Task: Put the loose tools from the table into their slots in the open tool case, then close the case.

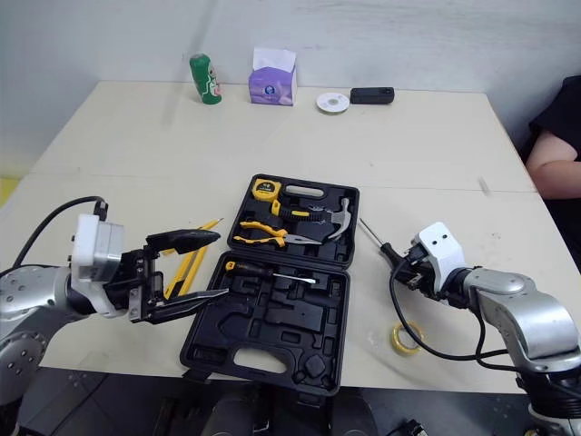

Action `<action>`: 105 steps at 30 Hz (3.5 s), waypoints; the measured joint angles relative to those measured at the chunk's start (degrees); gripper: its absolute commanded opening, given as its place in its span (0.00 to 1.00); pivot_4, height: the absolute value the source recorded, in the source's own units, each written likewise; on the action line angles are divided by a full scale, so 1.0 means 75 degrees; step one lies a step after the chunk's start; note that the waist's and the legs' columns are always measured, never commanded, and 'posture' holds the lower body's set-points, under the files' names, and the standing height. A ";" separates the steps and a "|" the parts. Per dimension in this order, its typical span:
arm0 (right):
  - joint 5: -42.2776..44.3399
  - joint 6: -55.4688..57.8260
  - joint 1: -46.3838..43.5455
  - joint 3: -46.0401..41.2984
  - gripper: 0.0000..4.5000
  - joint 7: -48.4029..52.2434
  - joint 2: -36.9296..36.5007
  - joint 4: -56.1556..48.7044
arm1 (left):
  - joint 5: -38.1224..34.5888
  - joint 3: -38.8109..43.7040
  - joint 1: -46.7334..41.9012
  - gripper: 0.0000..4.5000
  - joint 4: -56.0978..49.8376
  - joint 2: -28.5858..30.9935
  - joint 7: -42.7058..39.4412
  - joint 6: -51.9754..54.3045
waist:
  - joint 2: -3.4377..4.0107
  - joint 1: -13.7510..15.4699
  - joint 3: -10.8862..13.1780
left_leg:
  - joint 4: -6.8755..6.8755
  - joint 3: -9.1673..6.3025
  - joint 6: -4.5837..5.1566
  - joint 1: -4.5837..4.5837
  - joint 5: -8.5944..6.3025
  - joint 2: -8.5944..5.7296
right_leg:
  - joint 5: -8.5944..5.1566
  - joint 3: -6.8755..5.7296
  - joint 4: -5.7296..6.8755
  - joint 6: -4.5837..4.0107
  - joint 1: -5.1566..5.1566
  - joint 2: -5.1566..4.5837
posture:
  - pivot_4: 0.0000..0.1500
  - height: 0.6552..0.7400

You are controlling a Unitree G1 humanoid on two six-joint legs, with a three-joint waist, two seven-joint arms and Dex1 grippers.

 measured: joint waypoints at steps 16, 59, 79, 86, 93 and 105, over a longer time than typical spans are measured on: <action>0.0115 -0.1339 -0.3259 0.1683 0.22 0.4279 -0.1727 0.0027 | 0.0760 0.0054 0.0101 1.00 0.1016 0.0441 -0.0818 -0.0398 | 0.0019 -0.0141 0.0016 | -0.0013 0.0064 -0.0030 -0.0001 0.0009 0.0064 | 0.0008 0.0079 0.0014 -0.0031 -0.0066 0.0068 | 1.00 1.00; -0.0706 0.2004 -0.5685 0.5703 0.22 0.3368 0.0789 -0.0726 | 0.1377 0.1504 0.2420 1.00 0.1074 0.0416 -0.1271 -0.0459 | 0.0004 -0.0353 0.0012 | -0.0003 0.0087 -0.0035 -0.0023 0.0004 0.0057 | -0.0015 0.0093 0.0124 -0.0073 -0.0143 0.0020 | 1.00 1.00; -0.0603 0.2097 -0.5635 0.5749 0.98 0.3270 0.0813 -0.0901 | 0.1376 0.1504 0.2440 1.00 0.0798 0.0419 -0.1149 -0.0317 | -0.0003 -0.0352 0.0008 | -0.0002 0.0087 -0.0036 -0.0020 0.0005 0.0057 | -0.0015 0.0094 0.0129 -0.0073 -0.0142 0.0020 | 1.00 1.00; -0.0438 0.2006 -0.5636 0.5479 0.99 0.3645 0.0191 -0.0938 | 0.1379 0.1491 0.2350 1.00 0.0840 0.0411 -0.1089 -0.0368 | -0.0004 -0.0329 0.0007 | 0.0000 0.0086 -0.0032 -0.0021 0.0003 0.0055 | -0.0015 0.0092 0.0127 -0.0073 -0.0141 0.0017 | 1.00 1.00; 0.0049 0.0872 -0.4744 0.4013 0.99 0.4209 -0.0145 -0.0609 | 0.1392 0.1239 0.2051 1.00 0.0946 0.0353 -0.1071 -0.0475 | -0.0008 -0.0336 0.0006 | -0.0001 0.0089 -0.0031 -0.0019 0.0002 0.0056 | -0.0015 0.0094 0.0125 -0.0072 -0.0137 0.0023 | 1.00 1.00; 0.0527 -0.2543 -0.2707 0.2388 0.02 0.4792 0.1381 0.0354 | 0.1334 0.0836 0.1430 1.00 0.1131 0.0238 -0.1248 -0.0530 | -0.0016 -0.0304 0.0002 | 0.0013 0.0091 -0.0036 -0.0016 0.0006 0.0061 | -0.0010 0.0098 0.0131 -0.0064 -0.0130 0.0050 | 1.00 1.00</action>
